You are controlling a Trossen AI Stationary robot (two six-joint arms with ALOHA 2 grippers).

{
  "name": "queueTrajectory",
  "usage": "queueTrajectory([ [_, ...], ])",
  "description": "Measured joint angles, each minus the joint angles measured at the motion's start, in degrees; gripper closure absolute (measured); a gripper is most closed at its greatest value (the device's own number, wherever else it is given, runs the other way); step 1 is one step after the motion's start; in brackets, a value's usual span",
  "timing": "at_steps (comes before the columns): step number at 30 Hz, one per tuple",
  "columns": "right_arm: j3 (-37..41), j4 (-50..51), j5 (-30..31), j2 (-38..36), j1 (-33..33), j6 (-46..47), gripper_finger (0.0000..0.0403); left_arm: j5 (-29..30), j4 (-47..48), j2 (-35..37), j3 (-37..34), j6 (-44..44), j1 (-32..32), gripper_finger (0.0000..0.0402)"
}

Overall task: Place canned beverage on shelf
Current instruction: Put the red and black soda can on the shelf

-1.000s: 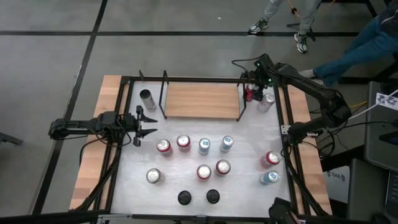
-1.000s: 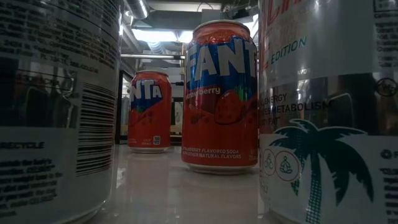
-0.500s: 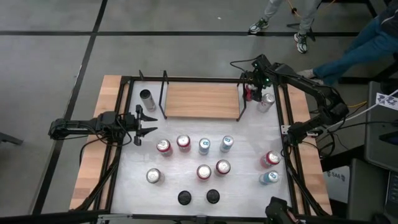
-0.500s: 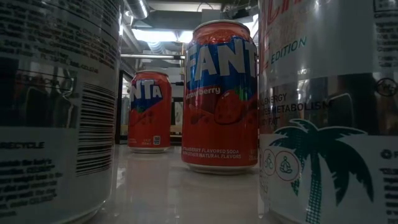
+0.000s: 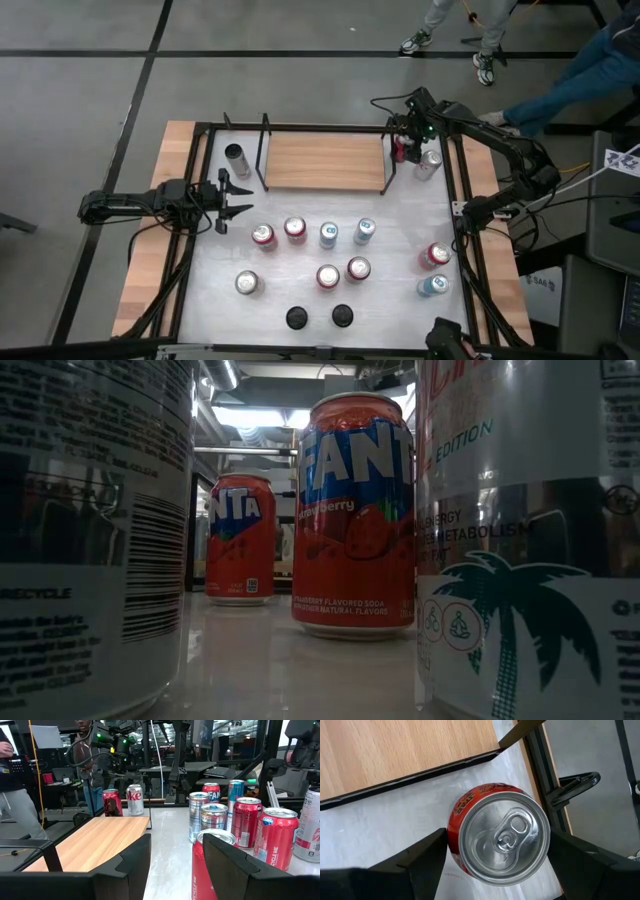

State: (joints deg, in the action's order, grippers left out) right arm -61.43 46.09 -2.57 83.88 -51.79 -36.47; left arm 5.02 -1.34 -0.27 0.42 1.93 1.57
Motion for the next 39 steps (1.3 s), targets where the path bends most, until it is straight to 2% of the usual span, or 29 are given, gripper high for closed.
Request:
queueTrajectory([
  [14,0.04,1.59,-0.02,0.00,0.02,7.47,0.0086,0.00,0.00,0.00,-0.01,0.00,0.01,0.0227],
  [39,0.13,0.38,-0.17,0.09,0.00,7.54,0.0086,0.02,0.00,0.02,-0.01,0.00,-0.01,0.0227],
])
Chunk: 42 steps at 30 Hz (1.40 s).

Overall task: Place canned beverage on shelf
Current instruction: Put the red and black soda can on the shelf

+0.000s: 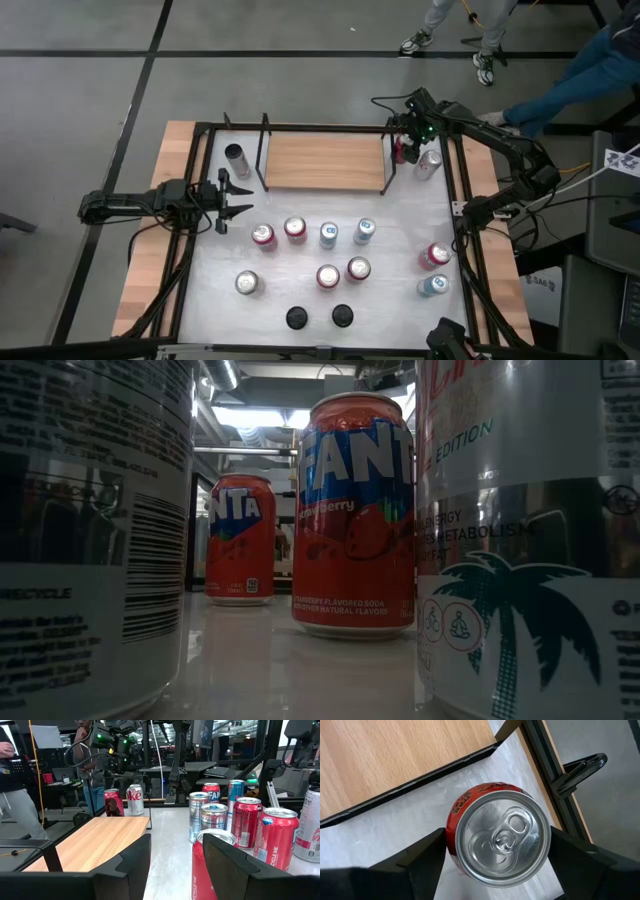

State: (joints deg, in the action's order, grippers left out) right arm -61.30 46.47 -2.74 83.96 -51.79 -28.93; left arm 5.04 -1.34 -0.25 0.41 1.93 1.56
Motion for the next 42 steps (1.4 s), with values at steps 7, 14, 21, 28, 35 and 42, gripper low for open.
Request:
queueTrajectory([
  [7,0.00,0.04,-0.12,0.00,0.02,-0.02,0.0086,-0.01,0.00,-0.02,0.00,0.00,0.00,0.0227],
  [14,0.00,0.06,-0.26,0.00,0.00,-0.04,0.0086,0.00,0.00,0.00,0.00,-0.01,0.02,0.0227],
  [21,0.00,0.10,0.33,0.00,0.02,-0.07,0.0086,0.00,0.00,-0.01,0.01,-0.01,0.00,0.0227],
  [28,0.00,0.10,0.61,0.00,0.02,-0.19,0.0086,0.00,0.00,0.00,0.00,-0.01,0.01,0.0227],
  [35,0.00,-0.57,0.59,0.00,0.02,-1.99,0.0086,0.00,0.00,-0.02,0.01,-0.01,0.02,0.0227],
  [42,0.02,-1.83,0.58,0.09,0.02,-1.94,0.0086,0.00,0.00,-0.02,0.00,-0.02,0.02,0.0227],
])
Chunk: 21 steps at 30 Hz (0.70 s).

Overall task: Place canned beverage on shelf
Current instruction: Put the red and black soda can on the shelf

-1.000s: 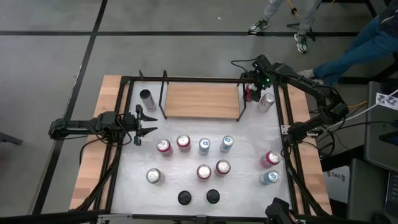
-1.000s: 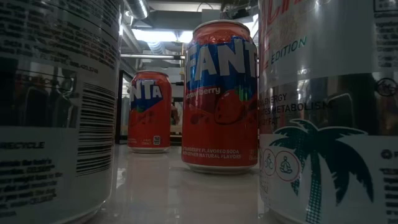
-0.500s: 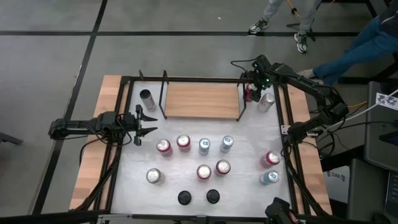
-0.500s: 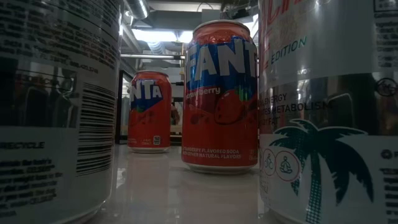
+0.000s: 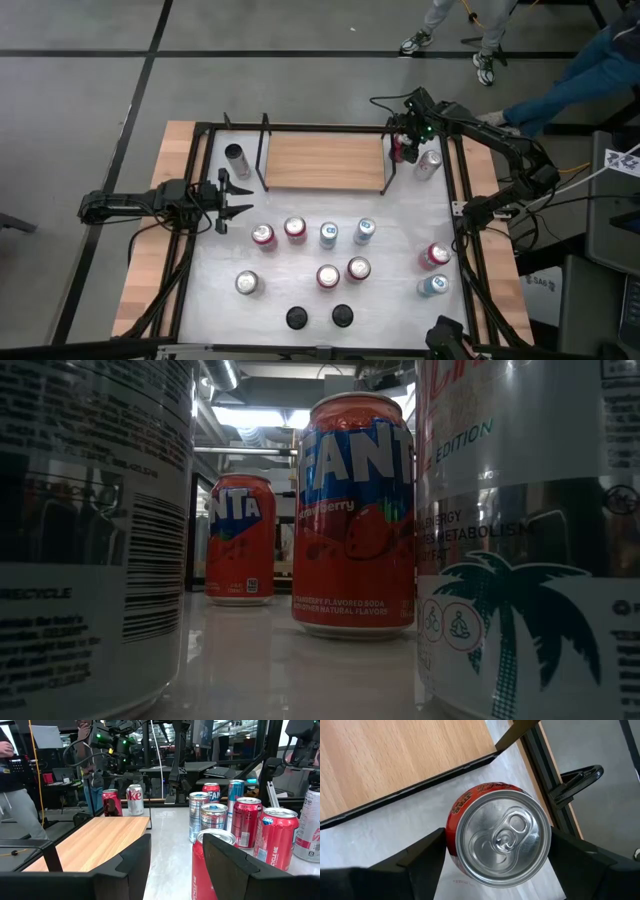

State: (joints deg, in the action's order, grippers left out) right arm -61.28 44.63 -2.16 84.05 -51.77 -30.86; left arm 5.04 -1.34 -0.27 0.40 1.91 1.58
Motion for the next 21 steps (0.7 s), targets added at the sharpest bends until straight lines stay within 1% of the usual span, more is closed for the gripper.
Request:
queueTrajectory([
  [11,0.00,0.78,0.01,-0.09,0.00,0.71,0.0088,0.00,0.00,0.01,0.01,0.00,-0.02,0.0227],
  [18,0.51,1.13,-1.01,-0.28,-0.02,0.71,0.0126,0.00,0.00,0.02,0.00,0.00,0.00,0.0227],
  [21,0.78,1.06,-1.39,-0.33,0.00,0.67,0.0129,0.00,0.01,0.00,0.00,0.00,0.00,0.0227],
])
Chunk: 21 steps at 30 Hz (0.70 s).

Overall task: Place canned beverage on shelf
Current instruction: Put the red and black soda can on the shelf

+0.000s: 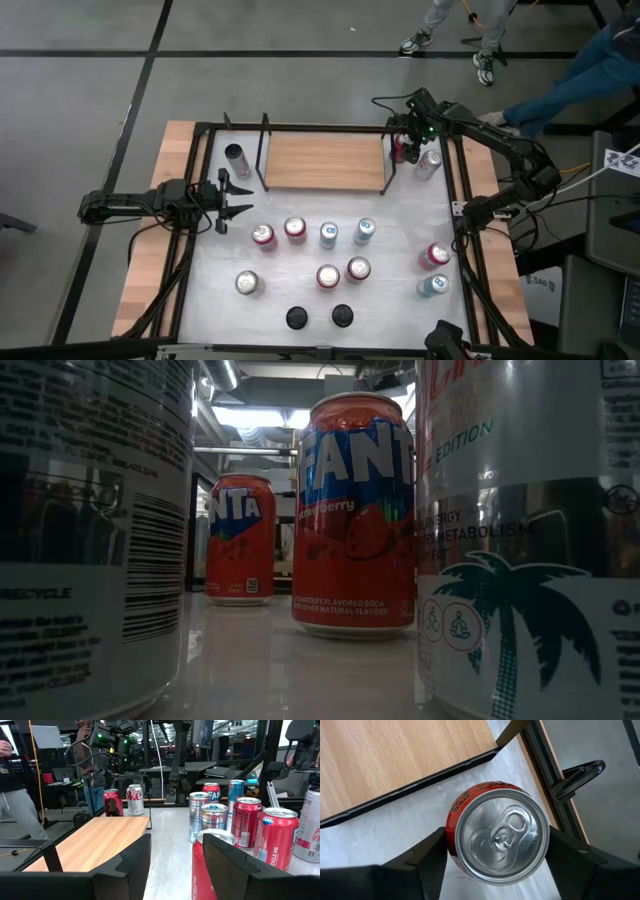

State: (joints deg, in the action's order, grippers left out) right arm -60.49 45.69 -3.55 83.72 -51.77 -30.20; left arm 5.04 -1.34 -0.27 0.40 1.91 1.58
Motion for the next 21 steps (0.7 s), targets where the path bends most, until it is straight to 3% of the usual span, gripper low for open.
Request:
queueTrajectory([
  [14,0.04,0.45,-0.20,-0.11,0.00,1.27,0.0130,0.00,-0.01,0.01,0.00,0.00,-0.02,0.0227],
  [21,-3.56,4.21,-1.18,-0.24,0.00,1.62,0.0130,0.00,-0.01,0.00,0.00,0.00,-0.02,0.0227],
])
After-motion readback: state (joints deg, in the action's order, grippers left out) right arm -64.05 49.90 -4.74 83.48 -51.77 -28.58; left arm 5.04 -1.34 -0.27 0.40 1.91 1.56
